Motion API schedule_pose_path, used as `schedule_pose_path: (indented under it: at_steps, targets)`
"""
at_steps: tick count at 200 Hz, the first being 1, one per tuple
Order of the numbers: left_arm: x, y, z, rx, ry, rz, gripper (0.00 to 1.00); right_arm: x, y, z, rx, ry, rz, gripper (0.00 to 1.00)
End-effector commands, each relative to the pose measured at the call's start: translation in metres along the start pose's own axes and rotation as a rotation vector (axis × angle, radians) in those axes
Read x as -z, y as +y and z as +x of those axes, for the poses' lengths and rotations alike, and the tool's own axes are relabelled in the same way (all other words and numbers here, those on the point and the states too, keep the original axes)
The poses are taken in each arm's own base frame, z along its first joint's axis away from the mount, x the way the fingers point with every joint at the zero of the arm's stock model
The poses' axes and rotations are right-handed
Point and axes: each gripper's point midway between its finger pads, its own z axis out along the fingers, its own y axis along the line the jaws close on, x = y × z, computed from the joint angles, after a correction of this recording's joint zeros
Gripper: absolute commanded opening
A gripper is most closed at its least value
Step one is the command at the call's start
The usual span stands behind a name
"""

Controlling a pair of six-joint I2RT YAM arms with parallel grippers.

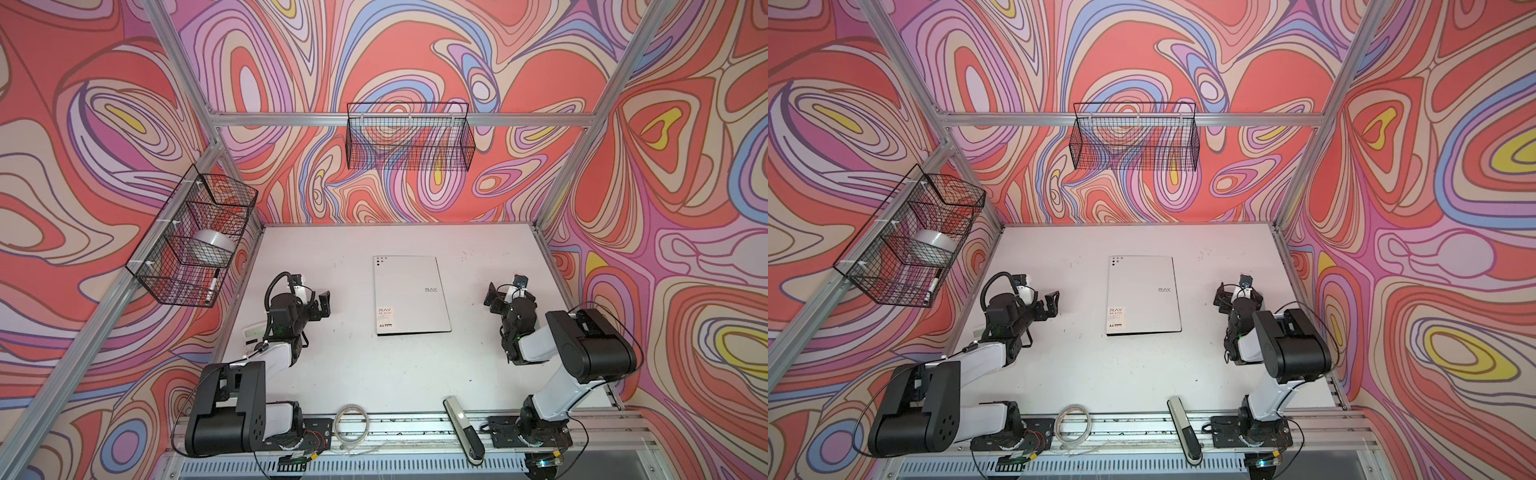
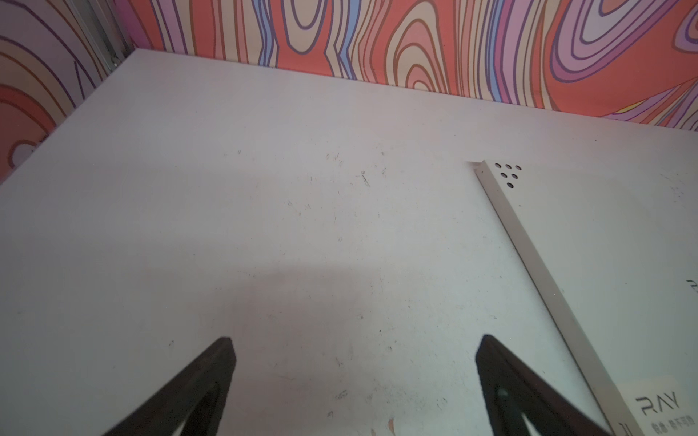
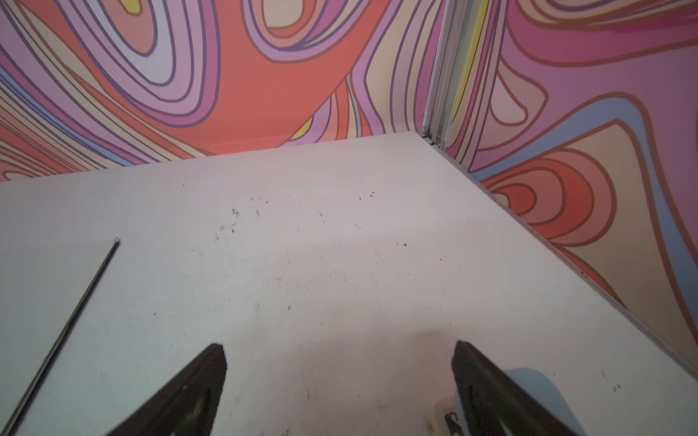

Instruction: Put the files into the folder

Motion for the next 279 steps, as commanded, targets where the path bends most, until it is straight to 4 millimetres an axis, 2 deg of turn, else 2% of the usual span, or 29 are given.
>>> schedule_pose_path:
  at_steps: [1,23,39,47,60,83,93,108,126,279]
  targets:
    - [0.002,0.010,-0.017,-0.118,-0.088,-0.059,1.00,0.001,0.000,-0.016,-0.010,-0.071,-0.006,0.98]
    - [-0.004,0.019,-0.017,-0.063,-0.065,-0.073,1.00,-0.003,0.003,-0.015,-0.002,-0.055,-0.010,0.98]
    - [-0.009,0.011,-0.019,-0.060,-0.111,-0.020,1.00,-0.008,-0.003,-0.014,-0.007,-0.034,0.032,0.98]
    - [-0.014,0.009,-0.012,-0.070,-0.088,-0.004,1.00,-0.011,-0.003,-0.014,-0.007,-0.024,0.036,0.98]
    - [-0.018,0.019,-0.004,-0.046,-0.102,-0.048,1.00,-0.017,-0.001,-0.011,0.002,0.005,0.033,0.98]
    - [-0.013,0.007,-0.002,-0.079,-0.157,0.016,1.00,-0.031,0.009,-0.005,0.025,0.083,-0.004,0.98]
    - [-0.017,0.005,0.000,-0.085,-0.119,0.027,1.00,-0.030,0.008,-0.006,0.026,0.073,-0.001,0.98]
    - [-0.030,0.015,-0.001,-0.054,-0.074,-0.017,1.00,-0.031,0.009,-0.006,0.023,0.074,-0.005,0.99]
    - [-0.034,0.012,0.004,-0.076,-0.021,-0.029,1.00,-0.031,0.008,-0.006,0.025,0.075,-0.004,0.99]
    - [-0.033,0.011,0.001,-0.079,-0.042,-0.026,1.00,-0.031,0.008,-0.006,0.025,0.074,-0.003,0.98]
